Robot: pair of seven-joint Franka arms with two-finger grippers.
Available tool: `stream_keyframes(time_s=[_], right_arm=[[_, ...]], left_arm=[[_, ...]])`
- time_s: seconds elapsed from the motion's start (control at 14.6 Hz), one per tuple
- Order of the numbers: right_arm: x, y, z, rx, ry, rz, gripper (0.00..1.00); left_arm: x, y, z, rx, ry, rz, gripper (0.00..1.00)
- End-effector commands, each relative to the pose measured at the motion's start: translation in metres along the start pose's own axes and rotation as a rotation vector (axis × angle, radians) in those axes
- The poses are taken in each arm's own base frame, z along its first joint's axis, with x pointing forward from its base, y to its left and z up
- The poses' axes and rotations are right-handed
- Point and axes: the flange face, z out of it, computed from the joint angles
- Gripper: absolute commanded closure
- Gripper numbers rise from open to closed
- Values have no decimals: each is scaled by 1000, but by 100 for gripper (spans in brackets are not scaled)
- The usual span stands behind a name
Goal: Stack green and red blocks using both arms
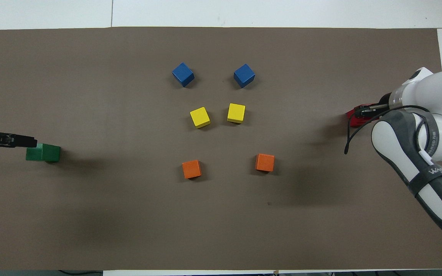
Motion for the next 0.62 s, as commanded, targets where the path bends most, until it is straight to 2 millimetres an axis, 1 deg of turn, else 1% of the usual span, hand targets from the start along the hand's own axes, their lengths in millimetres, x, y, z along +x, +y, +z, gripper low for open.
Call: stream_keyframes(time_s=[0.0, 0.07, 0.27, 0.34, 0.41, 0.48, 0.55], right_arm=[[-10, 2, -1, 6, 11, -30, 100], [-11, 2, -1, 6, 11, -28, 100], [-12, 4, 0, 6, 9, -25, 100], [-11, 3, 0, 6, 9, -27, 100], [-12, 4, 0, 6, 9, -25, 100], [-12, 4, 0, 6, 9, -25, 100], [-12, 4, 0, 6, 9, -25, 100]], left_arm=[[15, 8, -45, -9, 14, 6, 0], [20, 15, -61, -5, 33, -16, 0], [39, 63, -104, -4, 84, -147, 0], [44, 75, -123, -7, 98, -196, 0], [46, 80, -139, -9, 85, -208, 0], [45, 82, -150, -8, 73, -205, 0], [43, 87, -160, -6, 66, -195, 0]])
